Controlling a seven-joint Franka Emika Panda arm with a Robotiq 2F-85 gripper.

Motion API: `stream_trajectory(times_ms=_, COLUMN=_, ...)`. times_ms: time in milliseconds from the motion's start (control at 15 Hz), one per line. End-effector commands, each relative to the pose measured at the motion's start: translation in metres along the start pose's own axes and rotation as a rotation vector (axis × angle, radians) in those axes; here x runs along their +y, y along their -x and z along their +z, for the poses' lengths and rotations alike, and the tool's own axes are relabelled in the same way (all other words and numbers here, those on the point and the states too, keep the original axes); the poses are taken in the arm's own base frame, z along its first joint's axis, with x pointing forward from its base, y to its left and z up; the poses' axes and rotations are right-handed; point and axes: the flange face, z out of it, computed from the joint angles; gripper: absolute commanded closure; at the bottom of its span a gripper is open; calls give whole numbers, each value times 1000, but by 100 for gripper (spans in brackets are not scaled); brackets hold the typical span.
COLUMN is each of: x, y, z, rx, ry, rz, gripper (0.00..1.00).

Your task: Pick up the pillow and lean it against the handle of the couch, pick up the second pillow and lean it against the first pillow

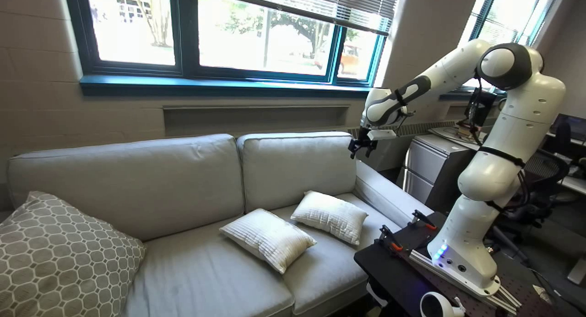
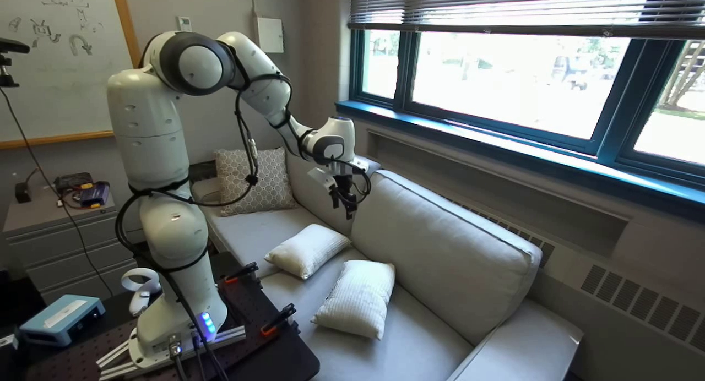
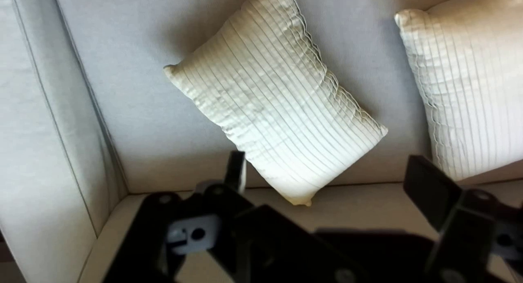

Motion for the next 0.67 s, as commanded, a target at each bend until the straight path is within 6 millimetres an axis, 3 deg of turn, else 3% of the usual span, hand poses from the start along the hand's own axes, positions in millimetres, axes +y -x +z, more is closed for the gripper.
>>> stream_trajectory(times_ms=0, x=-16, y=-11, z=44, rx=-31, ry=65, rz=27, gripper=0)
stream_trajectory(times_ms=333, x=-39, y=-47, z=144, rx=-58, ry=69, rz=39, gripper=0)
stream_trajectory(times_ms=600, x=-60, y=-80, z=212, rx=-114, ry=63, rz=38, gripper=0)
